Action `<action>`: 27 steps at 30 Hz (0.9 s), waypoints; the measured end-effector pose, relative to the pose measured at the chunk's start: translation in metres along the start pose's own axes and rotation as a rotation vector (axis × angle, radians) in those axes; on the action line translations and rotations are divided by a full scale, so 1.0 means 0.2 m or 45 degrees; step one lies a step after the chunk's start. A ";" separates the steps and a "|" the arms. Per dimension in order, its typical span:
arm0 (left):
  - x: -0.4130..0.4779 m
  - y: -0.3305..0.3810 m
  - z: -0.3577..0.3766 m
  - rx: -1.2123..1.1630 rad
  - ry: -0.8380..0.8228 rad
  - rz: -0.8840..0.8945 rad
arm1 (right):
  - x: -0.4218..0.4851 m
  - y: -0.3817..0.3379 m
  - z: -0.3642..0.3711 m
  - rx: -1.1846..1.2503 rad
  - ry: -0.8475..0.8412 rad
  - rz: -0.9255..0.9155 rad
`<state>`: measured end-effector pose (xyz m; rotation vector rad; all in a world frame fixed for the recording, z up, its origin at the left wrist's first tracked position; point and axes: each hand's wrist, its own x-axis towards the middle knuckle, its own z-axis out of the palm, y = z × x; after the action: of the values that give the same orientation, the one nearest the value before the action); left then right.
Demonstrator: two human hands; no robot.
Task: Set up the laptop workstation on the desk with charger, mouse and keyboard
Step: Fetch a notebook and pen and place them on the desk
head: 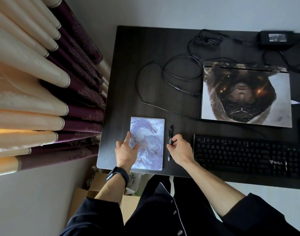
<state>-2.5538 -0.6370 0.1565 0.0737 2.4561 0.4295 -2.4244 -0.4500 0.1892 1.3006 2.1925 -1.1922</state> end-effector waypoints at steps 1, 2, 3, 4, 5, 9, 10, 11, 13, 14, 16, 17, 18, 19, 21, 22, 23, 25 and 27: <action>0.00 0.00 0.00 -0.002 0.000 -0.004 | 0.00 0.00 0.00 0.007 0.002 0.001; 0.00 0.01 0.00 0.002 0.003 -0.005 | 0.00 0.00 0.00 0.011 0.002 0.000; -0.01 0.01 0.00 0.008 0.007 -0.005 | 0.00 0.00 0.00 0.013 0.002 -0.003; -0.01 0.02 0.00 0.010 0.010 -0.008 | 0.00 0.00 0.00 0.013 0.002 -0.008; -0.01 0.02 0.00 0.004 0.009 -0.015 | 0.01 0.00 0.00 0.017 0.002 -0.011; -0.03 0.03 -0.02 -0.011 0.004 -0.022 | 0.00 0.00 0.00 0.039 -0.013 -0.015; -0.04 0.04 -0.02 -0.009 0.005 -0.019 | 0.00 0.00 0.00 0.043 -0.024 -0.016; -0.04 0.04 -0.02 -0.008 0.006 -0.019 | -0.01 0.00 0.00 0.050 -0.033 -0.017; -0.04 0.04 -0.03 -0.008 0.004 -0.025 | -0.02 0.00 0.00 0.070 -0.042 -0.012; -0.04 0.04 -0.03 -0.006 0.004 -0.028 | -0.02 0.00 0.00 0.080 -0.044 -0.007; -0.05 0.05 -0.03 -0.003 0.004 -0.028 | -0.02 0.00 -0.01 0.089 -0.049 -0.007; -0.05 0.06 -0.03 -0.007 0.006 -0.025 | -0.01 0.00 -0.02 0.087 -0.055 -0.009; -0.04 0.06 -0.03 -0.014 0.008 -0.023 | -0.01 0.00 -0.02 0.083 -0.066 -0.008; -0.04 0.06 -0.03 -0.025 0.007 -0.025 | -0.02 -0.01 -0.03 0.081 -0.080 -0.006; -0.05 0.05 -0.04 -0.045 0.011 -0.044 | -0.04 0.00 -0.06 0.105 -0.094 -0.010; -0.07 0.06 -0.04 -0.050 0.018 -0.051 | -0.06 0.01 -0.08 0.137 -0.091 -0.014; -0.09 0.08 -0.04 -0.050 0.032 -0.059 | -0.09 0.02 -0.11 0.175 -0.085 -0.020; -0.14 0.14 -0.03 -0.048 0.097 -0.061 | -0.15 0.06 -0.19 0.239 -0.059 -0.028; -0.20 0.22 0.00 -0.039 0.174 0.001 | -0.20 0.13 -0.28 0.289 -0.029 -0.039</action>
<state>-2.5244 -0.6010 0.1946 0.0332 2.5830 0.4864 -2.3736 -0.4215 0.2353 1.3352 2.1169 -1.4962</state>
